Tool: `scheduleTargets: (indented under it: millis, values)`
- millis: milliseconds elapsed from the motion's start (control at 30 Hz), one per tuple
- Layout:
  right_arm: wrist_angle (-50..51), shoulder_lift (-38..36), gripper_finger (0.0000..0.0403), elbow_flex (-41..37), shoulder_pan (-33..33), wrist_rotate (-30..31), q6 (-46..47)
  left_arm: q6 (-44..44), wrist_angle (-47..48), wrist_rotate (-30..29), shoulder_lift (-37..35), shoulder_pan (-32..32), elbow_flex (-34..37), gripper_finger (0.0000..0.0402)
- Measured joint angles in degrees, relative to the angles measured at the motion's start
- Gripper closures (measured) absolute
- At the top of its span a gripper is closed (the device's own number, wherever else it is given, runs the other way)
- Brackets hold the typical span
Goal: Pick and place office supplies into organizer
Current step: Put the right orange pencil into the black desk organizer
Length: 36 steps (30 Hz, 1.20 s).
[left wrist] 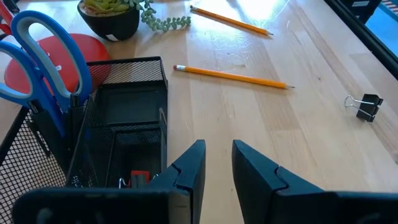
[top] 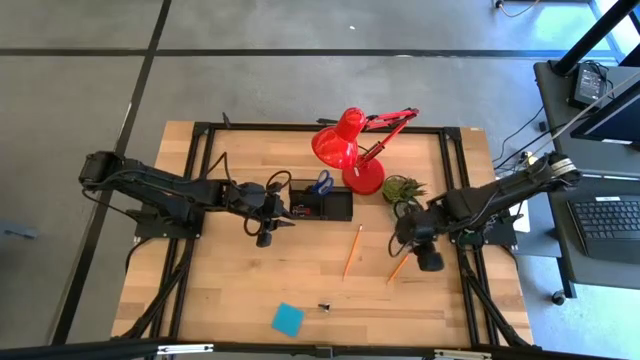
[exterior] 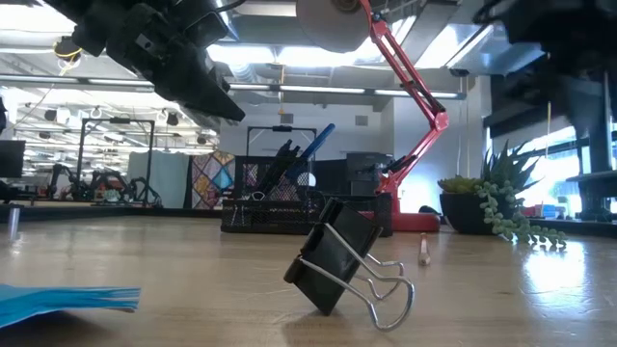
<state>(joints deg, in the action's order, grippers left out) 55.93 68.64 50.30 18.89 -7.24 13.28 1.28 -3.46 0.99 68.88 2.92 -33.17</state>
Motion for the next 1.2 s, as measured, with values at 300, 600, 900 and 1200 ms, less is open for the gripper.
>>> scheduleTargets:
  millis: [300, 600, 900, 1200]
  values:
    - [3.4, 5.8, 0.0258, 0.0, 4.6, 0.3, -6.3, 0.0, 0.0, 0.0, 0.0, 0.0, 0.0, 0.0327]
    - [1.1, 9.1, 0.0258, 0.0, 5.8, 0.3, -7.7, 0.0, 0.4, 0.0, 0.0, 0.0, 0.0, 0.0327]
    - [-4.8, 9.4, 0.0258, 0.0, 5.8, 0.2, -10.2, 0.6, 0.5, 0.0, 0.0, 0.0, 0.0, 0.0327]
    - [-11.0, 9.4, 0.0258, 0.0, 5.8, 0.1, -4.6, 0.5, 0.5, 0.0, 0.0, 0.0, 0.0, 0.0327]
